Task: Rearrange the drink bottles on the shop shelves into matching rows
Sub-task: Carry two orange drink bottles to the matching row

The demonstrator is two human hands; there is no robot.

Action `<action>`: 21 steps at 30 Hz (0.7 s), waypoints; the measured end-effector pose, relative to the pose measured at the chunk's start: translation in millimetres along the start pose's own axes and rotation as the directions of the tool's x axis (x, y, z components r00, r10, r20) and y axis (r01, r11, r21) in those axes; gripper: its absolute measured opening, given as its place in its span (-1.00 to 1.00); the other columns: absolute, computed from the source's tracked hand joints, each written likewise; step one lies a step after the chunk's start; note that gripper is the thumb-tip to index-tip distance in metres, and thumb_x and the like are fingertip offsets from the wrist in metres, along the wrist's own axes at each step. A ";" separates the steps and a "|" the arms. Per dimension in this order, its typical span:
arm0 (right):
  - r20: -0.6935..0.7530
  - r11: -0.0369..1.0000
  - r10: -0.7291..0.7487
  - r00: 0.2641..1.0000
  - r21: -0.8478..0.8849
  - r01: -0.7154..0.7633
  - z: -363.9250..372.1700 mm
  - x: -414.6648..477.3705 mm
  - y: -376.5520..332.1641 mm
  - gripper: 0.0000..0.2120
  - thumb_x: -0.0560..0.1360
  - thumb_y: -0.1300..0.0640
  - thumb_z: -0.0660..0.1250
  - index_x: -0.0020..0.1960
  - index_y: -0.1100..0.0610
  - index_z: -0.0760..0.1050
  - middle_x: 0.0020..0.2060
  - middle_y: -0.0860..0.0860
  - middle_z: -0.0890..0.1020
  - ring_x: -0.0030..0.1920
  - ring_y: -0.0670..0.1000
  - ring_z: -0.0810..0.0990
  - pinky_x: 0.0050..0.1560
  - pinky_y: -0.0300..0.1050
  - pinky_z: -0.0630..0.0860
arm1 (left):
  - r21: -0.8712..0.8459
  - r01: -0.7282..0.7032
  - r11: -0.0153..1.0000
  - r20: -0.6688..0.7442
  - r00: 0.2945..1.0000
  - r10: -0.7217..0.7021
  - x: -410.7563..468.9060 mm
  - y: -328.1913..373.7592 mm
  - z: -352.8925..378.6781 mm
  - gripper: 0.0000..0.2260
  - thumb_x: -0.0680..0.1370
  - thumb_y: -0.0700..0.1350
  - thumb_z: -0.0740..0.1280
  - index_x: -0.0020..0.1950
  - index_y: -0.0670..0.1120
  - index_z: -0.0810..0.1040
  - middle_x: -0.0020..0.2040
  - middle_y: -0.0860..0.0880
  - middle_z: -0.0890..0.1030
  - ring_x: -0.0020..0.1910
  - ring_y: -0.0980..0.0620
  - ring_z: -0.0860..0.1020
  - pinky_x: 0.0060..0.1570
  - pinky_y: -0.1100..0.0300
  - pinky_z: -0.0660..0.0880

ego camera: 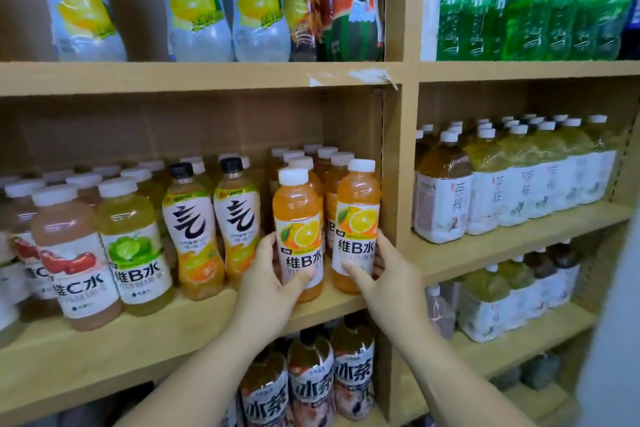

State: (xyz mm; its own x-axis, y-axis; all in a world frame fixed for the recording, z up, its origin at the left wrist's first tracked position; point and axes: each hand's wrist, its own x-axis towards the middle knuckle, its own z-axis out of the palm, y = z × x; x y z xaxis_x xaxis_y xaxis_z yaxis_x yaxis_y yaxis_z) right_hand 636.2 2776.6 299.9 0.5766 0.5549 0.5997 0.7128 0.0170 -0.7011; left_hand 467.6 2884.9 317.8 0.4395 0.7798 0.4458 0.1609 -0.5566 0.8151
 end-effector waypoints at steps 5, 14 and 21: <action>-0.056 0.976 -0.069 0.996 -0.212 0.056 1.4 -1.3 7.7 -0.42 0.49 -0.11 0.52 0.43 0.12 0.55 0.15 0.05 0.71 0.12 0.08 0.70 0.12 0.03 0.64 | 0.060 0.001 0.998 -0.036 0.999 0.001 -4.1 3.8 -1.0 -0.46 0.48 -0.02 0.56 0.36 0.26 0.41 0.13 0.38 0.57 0.11 0.36 0.56 0.09 0.29 0.52; -0.045 0.975 -0.081 0.996 -0.212 0.070 6.1 -5.6 13.4 -0.44 0.47 -0.14 0.52 0.40 0.07 0.57 0.09 0.00 0.71 0.05 0.04 0.70 0.06 0.05 0.66 | 0.158 -0.029 0.987 -0.069 0.997 0.041 -2.2 9.4 9.6 -0.45 0.49 0.03 0.54 0.44 0.15 0.44 0.25 0.19 0.63 0.20 0.12 0.60 0.22 -0.02 0.58; -0.205 0.952 -0.260 0.944 -0.220 0.214 0.6 -10.0 24.1 -0.64 0.42 0.07 0.61 0.16 0.16 0.67 -0.11 0.00 0.70 -0.16 0.04 0.69 -0.19 0.05 0.67 | 0.193 -0.048 0.980 -0.015 0.999 0.052 0.3 16.5 19.8 -0.50 0.51 0.01 0.52 0.41 0.17 0.44 0.17 0.30 0.58 0.14 0.27 0.56 0.16 0.21 0.54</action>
State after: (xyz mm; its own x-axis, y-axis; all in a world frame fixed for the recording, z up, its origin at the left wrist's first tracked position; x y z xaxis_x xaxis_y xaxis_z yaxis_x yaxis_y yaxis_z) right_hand 647.4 2772.0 276.8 0.4410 0.3486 0.8271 0.8897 -0.0484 -0.4540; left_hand 487.8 2870.3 324.0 0.4336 0.7541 0.4933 0.3072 -0.6384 0.7058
